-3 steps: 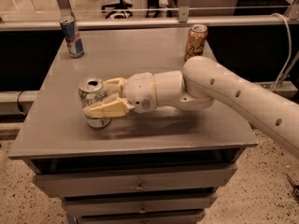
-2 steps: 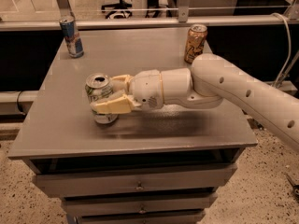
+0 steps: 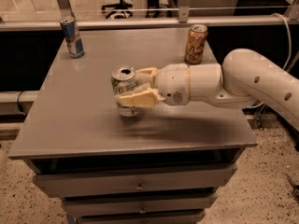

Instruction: Move 7up can near orange can

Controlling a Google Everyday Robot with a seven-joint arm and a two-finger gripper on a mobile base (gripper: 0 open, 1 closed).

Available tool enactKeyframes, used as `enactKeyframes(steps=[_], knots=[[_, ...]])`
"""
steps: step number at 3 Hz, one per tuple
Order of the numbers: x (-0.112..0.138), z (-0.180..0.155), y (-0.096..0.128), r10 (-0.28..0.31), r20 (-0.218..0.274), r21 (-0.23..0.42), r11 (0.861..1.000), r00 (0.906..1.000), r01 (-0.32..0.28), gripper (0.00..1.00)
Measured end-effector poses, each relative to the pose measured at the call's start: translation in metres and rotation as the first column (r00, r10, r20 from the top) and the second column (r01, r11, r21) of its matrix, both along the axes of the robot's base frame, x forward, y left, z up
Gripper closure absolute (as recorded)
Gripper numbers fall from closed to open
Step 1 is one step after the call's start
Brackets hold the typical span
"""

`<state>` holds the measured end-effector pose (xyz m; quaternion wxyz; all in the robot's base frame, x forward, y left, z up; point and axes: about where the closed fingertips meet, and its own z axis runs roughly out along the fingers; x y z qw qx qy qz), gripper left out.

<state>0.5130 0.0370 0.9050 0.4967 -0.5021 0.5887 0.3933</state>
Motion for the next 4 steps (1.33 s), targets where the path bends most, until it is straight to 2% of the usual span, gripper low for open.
enactKeyframes(steps=[1, 2, 3, 4], knots=[[0.000, 0.000, 0.000, 0.000, 0.000, 0.000, 1.000, 1.0000, 0.000, 1.00], [0.006, 0.014, -0.031, -0.102, 0.054, -0.020, 0.994, 0.9933, 0.103, 1.00], [0.009, 0.034, -0.074, -0.219, 0.112, -0.039, 0.974, 0.9693, 0.225, 1.00], [0.017, 0.057, -0.129, -0.331, 0.168, -0.008, 0.942, 0.9287, 0.337, 1.00]])
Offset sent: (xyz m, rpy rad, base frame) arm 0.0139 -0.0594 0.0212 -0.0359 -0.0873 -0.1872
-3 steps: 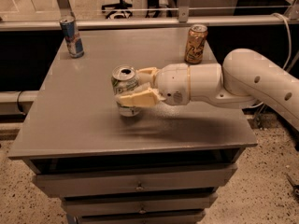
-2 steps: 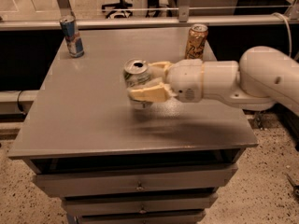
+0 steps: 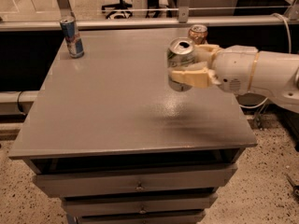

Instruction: Move 7up can near orange can

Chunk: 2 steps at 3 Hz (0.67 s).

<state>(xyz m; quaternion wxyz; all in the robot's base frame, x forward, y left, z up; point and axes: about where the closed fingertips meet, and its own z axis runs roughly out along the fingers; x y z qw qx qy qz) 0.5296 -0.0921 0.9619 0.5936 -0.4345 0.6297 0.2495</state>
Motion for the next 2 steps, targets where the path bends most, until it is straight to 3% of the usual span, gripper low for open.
enactKeyframes(steps=[1, 2], knots=[[0.012, 0.015, -0.055, -0.092, 0.046, 0.023, 0.996, 0.9947, 0.091, 1.00], [0.033, 0.020, -0.117, -0.170, 0.060, 0.053, 0.985, 0.9837, 0.167, 1.00]])
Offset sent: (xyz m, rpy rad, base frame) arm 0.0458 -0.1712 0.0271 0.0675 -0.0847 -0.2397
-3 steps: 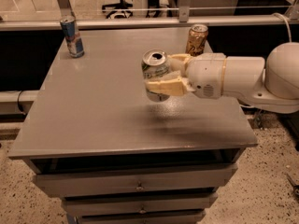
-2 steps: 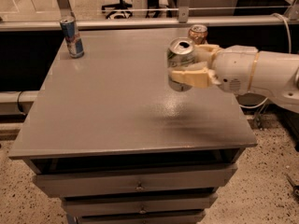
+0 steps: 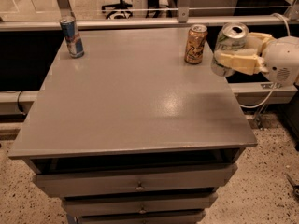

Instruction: Move 7up can near orange can

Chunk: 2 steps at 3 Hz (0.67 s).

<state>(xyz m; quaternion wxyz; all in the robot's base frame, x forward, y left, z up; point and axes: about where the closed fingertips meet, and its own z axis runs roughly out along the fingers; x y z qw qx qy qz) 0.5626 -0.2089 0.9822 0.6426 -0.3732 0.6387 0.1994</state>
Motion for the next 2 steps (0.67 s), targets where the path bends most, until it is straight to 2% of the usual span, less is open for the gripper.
enactKeyframes(steps=[1, 2], knots=[[0.015, -0.004, -0.030, -0.033, -0.006, 0.017, 0.999, 0.9994, 0.033, 1.00], [0.043, -0.022, -0.045, -0.038, -0.035, 0.039, 0.998, 0.9987, 0.039, 1.00]])
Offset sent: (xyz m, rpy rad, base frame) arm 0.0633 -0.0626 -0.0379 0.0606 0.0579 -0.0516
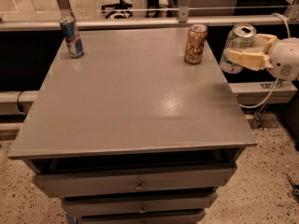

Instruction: Move 7up can near orange can

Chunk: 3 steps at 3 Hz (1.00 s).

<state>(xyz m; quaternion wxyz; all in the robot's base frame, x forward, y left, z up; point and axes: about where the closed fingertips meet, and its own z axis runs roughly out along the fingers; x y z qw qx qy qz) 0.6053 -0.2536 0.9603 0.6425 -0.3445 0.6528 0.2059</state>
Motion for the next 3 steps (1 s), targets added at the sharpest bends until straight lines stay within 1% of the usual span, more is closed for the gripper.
enactKeyframes(steps=[1, 2, 3], knots=[[0.019, -0.013, -0.005, 0.001, -0.021, 0.010, 1.000, 0.9998, -0.001, 1.00], [0.040, -0.022, -0.012, -0.001, -0.038, 0.005, 1.000, 0.9993, 0.001, 1.00], [0.057, -0.029, -0.022, -0.016, -0.048, -0.002, 1.000, 0.9987, 0.016, 1.00]])
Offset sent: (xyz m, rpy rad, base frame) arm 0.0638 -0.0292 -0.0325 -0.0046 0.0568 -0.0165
